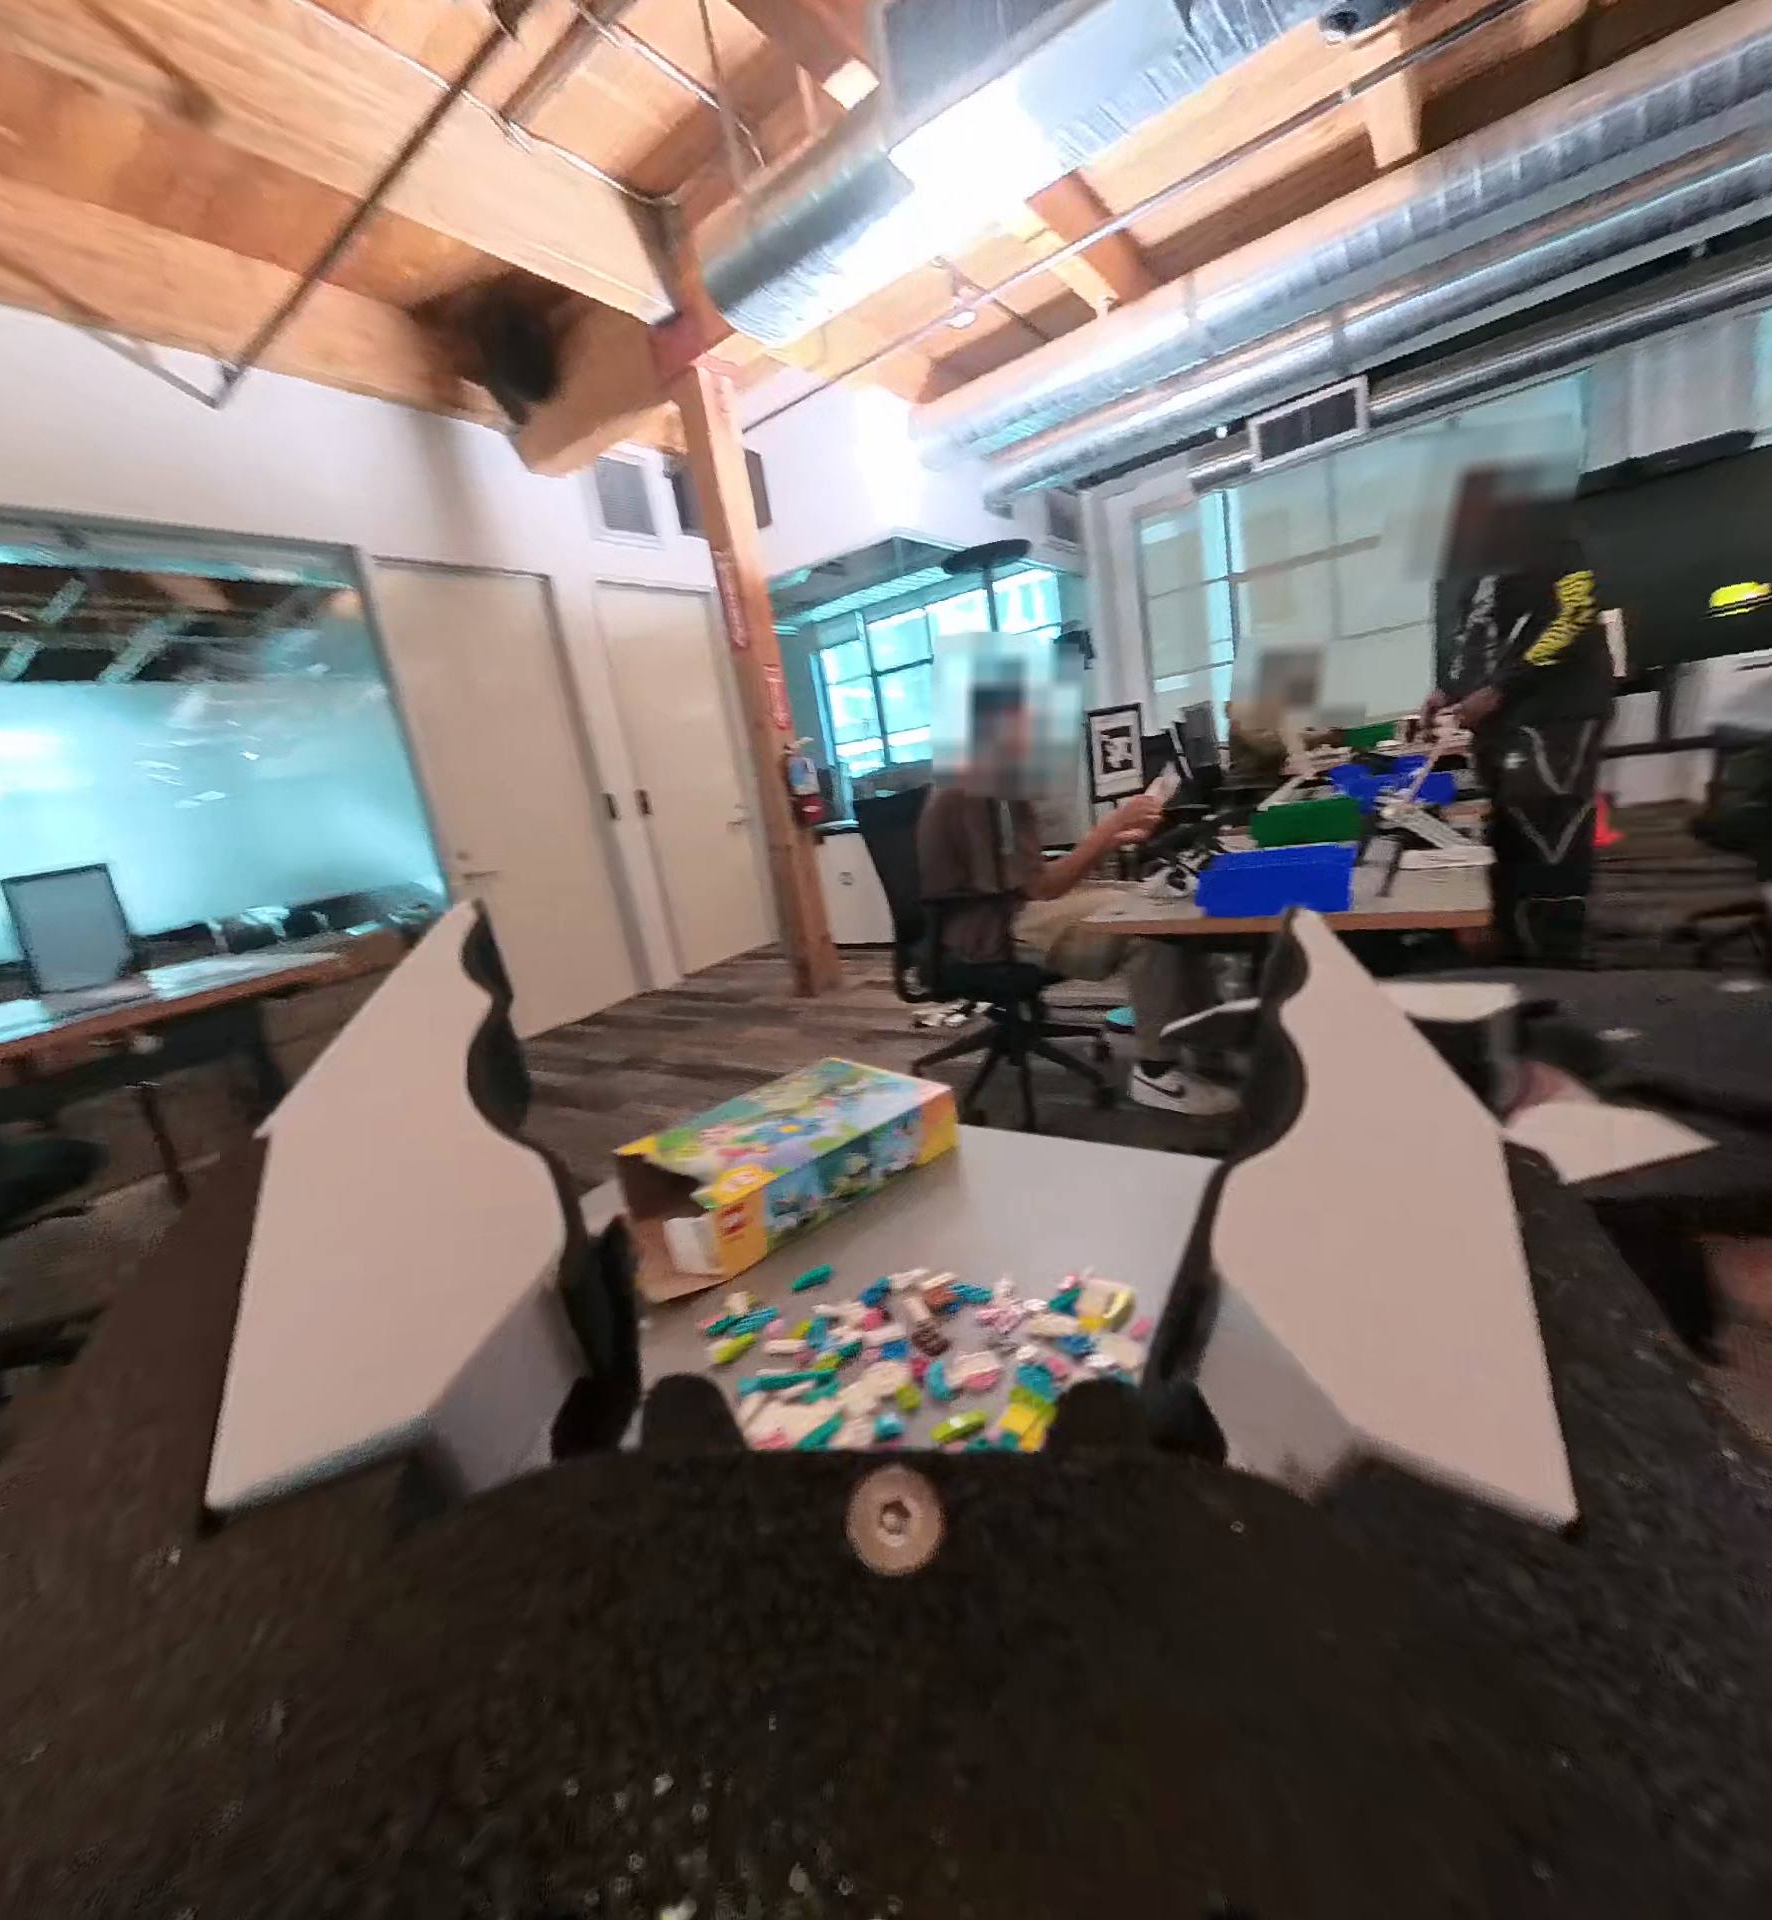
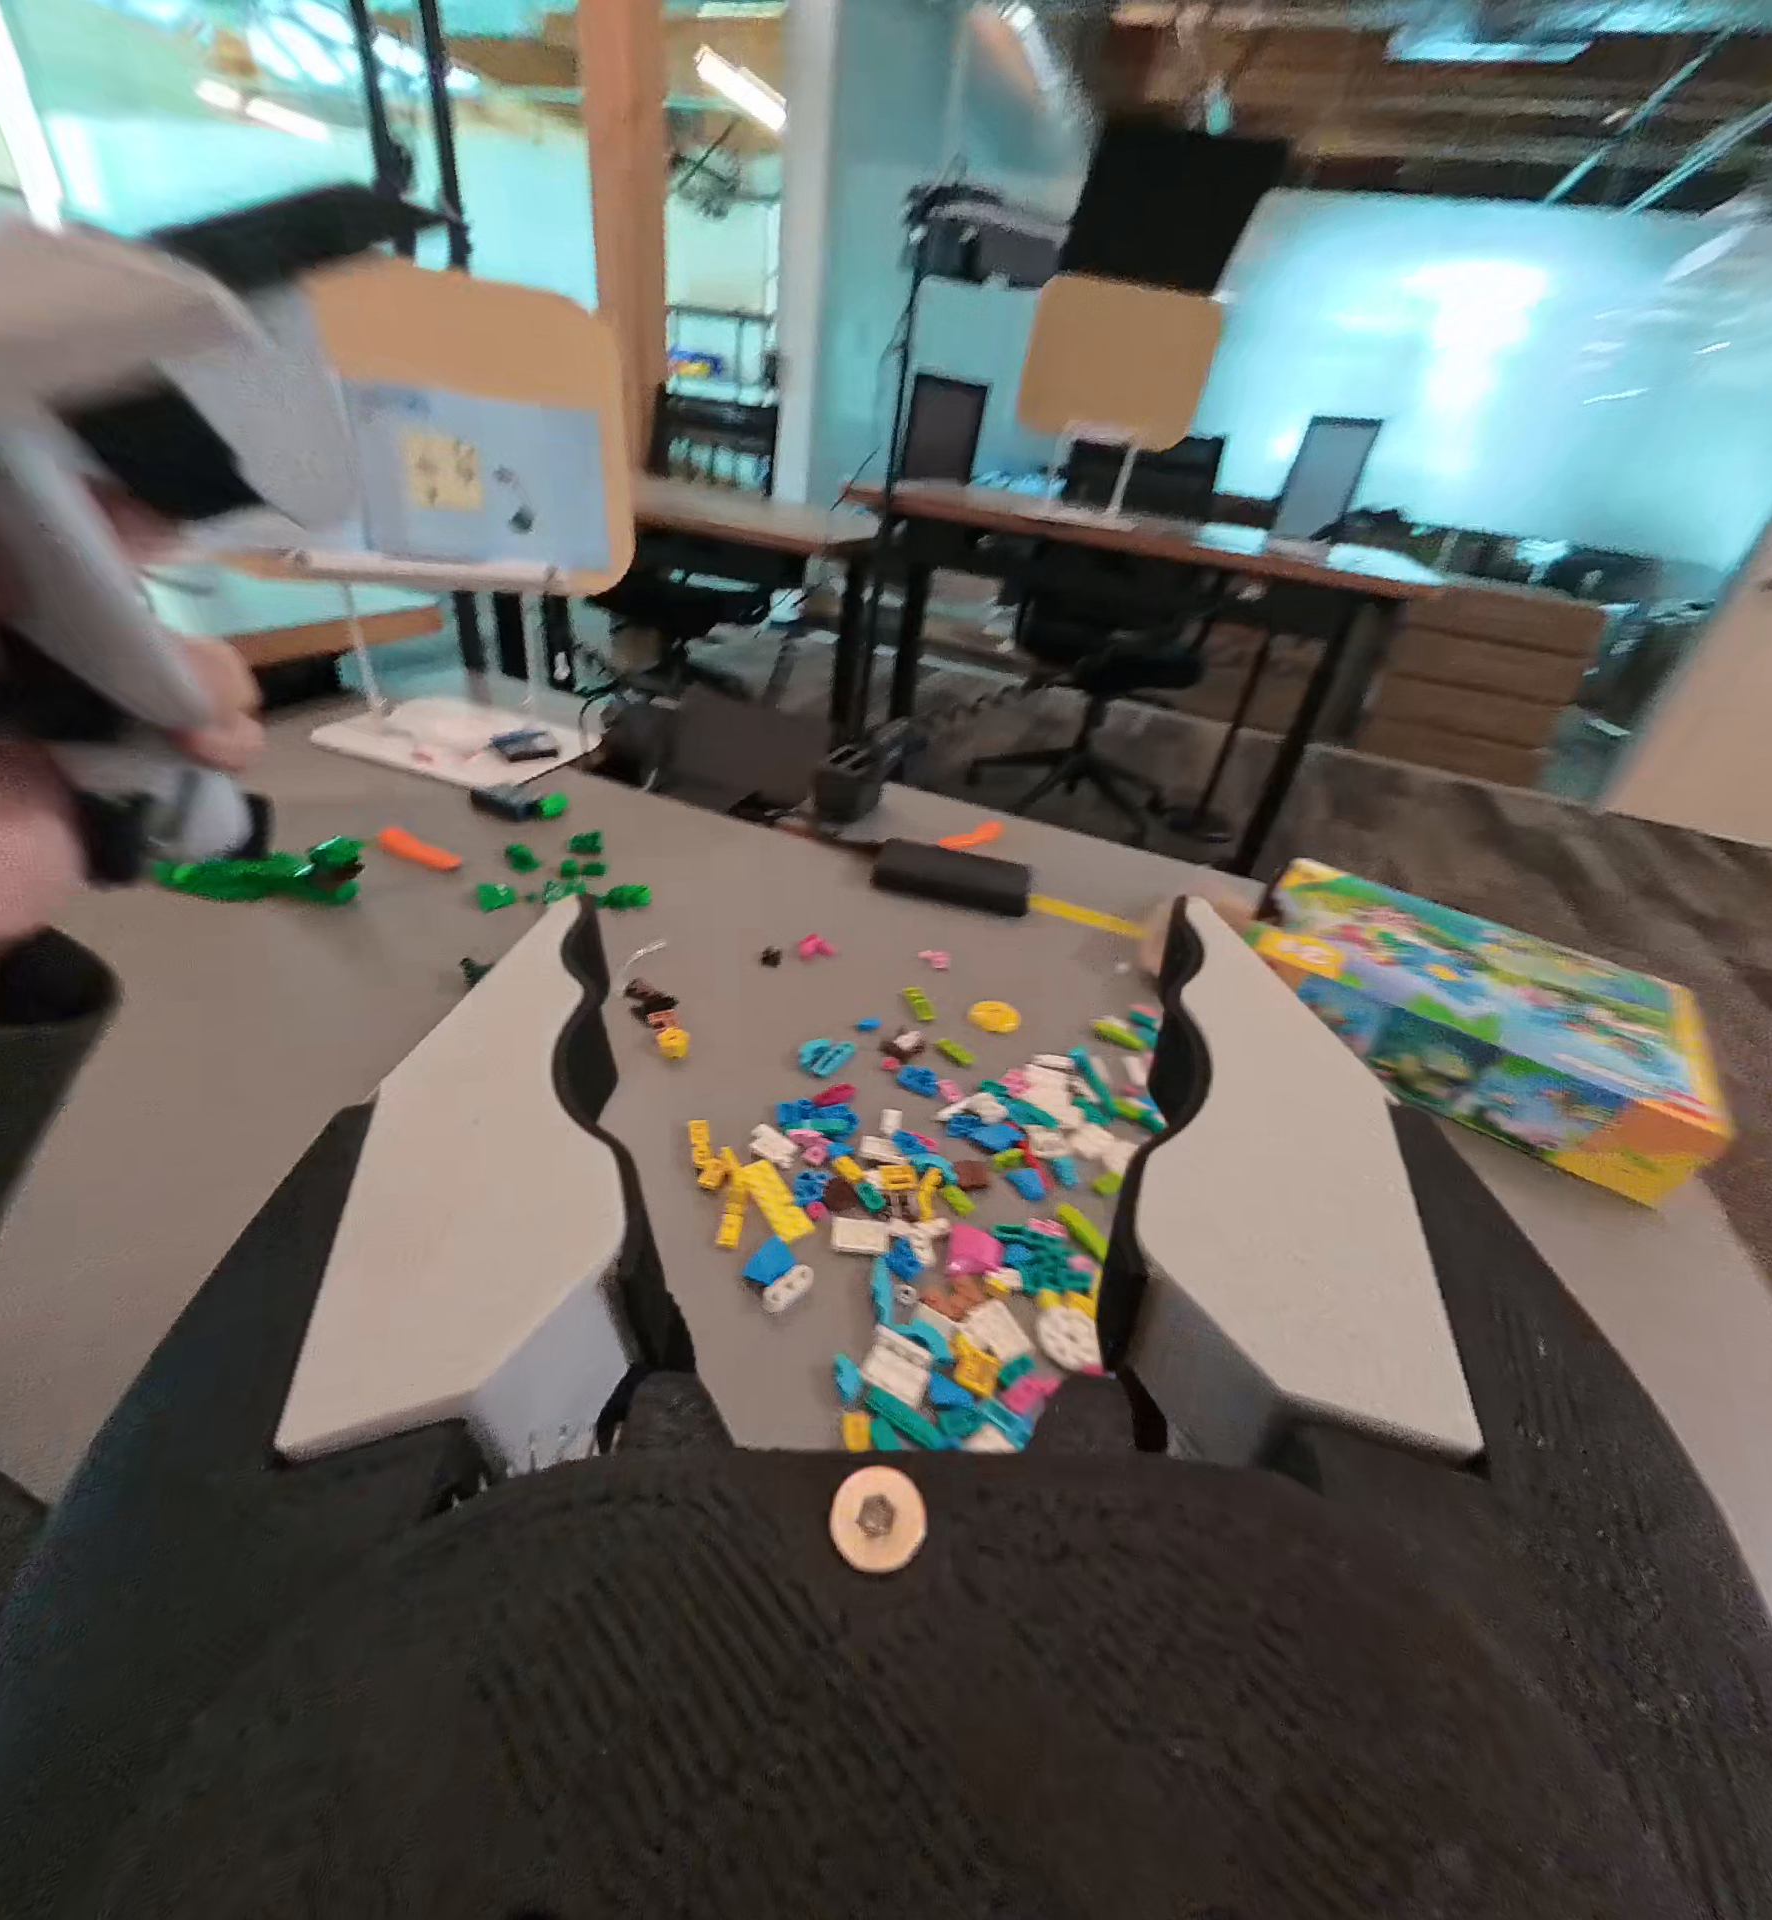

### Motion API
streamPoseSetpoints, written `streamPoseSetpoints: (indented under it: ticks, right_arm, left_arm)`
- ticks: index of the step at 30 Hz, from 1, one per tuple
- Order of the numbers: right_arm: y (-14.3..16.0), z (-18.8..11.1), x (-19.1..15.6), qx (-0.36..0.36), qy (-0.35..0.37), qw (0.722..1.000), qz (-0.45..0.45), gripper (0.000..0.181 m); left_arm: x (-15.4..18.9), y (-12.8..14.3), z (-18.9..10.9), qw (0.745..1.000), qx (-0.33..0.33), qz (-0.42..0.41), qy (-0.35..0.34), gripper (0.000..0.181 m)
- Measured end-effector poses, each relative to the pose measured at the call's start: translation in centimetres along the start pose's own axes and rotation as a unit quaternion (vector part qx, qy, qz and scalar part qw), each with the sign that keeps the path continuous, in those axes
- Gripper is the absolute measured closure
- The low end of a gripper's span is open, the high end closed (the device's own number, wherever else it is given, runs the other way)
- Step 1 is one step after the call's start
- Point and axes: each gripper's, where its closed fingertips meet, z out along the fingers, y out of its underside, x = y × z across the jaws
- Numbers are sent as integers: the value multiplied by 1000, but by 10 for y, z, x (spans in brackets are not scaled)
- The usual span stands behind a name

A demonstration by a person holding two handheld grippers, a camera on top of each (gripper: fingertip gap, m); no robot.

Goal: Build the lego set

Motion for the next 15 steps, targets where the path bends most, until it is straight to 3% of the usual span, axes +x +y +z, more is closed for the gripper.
streamPoseSetpoints:
  ticks: [3, 8, 15]
  right_arm:
    - [-12, -48, 30, 17, 46, 999, -3, 65]
    - [-23, -111, 66, 28, 122, 992, -23, 55]
    - [-42, -146, 82, 52, 171, 983, -44, 57]
  left_arm:
    - [31, 21, 52, 999, -13, -29, 23, 24]
    - [80, 44, 118, 996, -11, -66, 63, 24]
    - [133, 86, 169, 988, -43, -85, 119, 26]
